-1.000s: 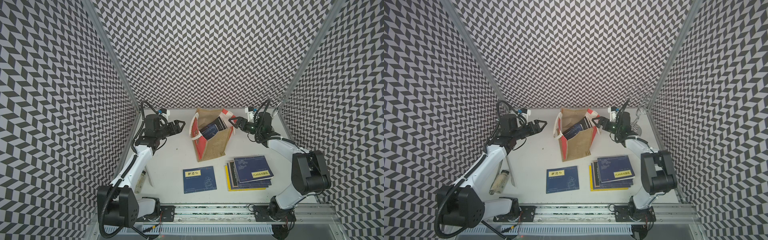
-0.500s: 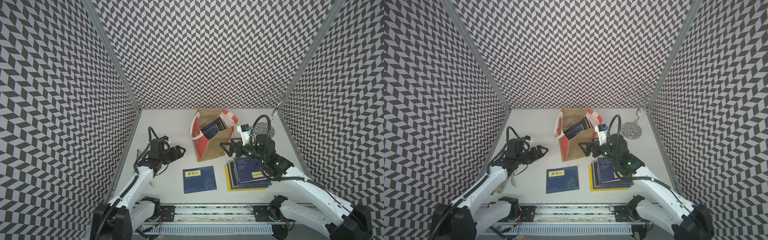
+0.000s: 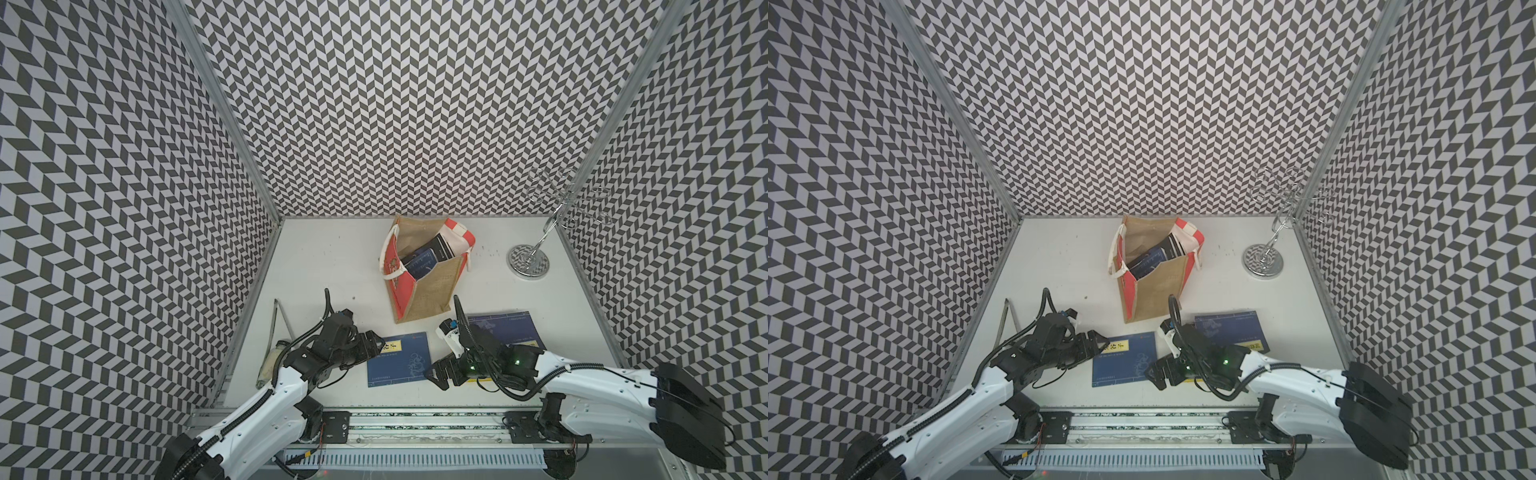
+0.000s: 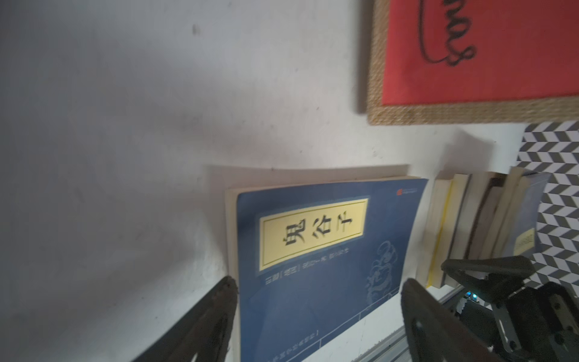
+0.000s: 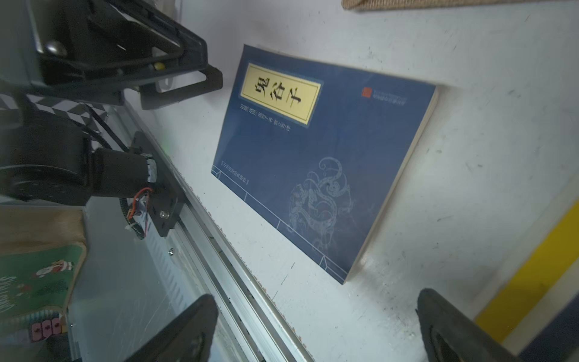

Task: Put the books into the canvas bag
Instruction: Pick up the book from the center of the board.

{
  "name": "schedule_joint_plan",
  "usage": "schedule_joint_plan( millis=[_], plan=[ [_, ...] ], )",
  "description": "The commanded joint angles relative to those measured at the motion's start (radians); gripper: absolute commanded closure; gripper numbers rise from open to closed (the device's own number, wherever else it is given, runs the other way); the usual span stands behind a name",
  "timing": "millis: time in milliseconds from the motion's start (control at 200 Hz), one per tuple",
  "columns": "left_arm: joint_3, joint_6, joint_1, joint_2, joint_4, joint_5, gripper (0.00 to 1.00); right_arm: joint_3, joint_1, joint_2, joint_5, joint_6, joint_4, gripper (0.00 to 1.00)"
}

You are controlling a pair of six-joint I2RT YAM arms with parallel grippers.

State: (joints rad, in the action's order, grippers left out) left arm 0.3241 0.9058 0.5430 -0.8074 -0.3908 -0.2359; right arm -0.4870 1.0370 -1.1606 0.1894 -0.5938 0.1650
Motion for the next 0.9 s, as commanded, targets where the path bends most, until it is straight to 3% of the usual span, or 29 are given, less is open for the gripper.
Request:
schedule_joint_plan(
  millis=[0,145,526,631,761,896],
  plan=[
    [-0.019,0.074,0.024,0.012,-0.02,0.064,0.19,-0.012,0.033,-0.046,-0.07,-0.081,-0.07,0.01],
    [-0.051,0.076,0.032,-0.032,0.032,0.043,0.19,-0.012,0.047,-0.135,-0.083,-0.112,-0.093,0.01],
    [-0.114,0.079,0.033,-0.072,0.151,-0.03,0.19,0.01,0.054,-0.248,0.107,-0.091,-0.401,0.0],
    [-0.117,0.073,0.034,-0.072,0.157,-0.034,0.19,0.037,0.052,-0.189,0.097,-0.093,-0.485,0.1],
    [-0.117,0.07,0.033,-0.072,0.161,-0.036,0.19,0.044,0.052,-0.134,0.067,-0.089,-0.519,0.36],
    [-0.119,0.067,0.033,-0.076,0.167,-0.037,0.19,0.038,0.052,-0.125,0.045,-0.089,-0.532,0.51]
  ],
)
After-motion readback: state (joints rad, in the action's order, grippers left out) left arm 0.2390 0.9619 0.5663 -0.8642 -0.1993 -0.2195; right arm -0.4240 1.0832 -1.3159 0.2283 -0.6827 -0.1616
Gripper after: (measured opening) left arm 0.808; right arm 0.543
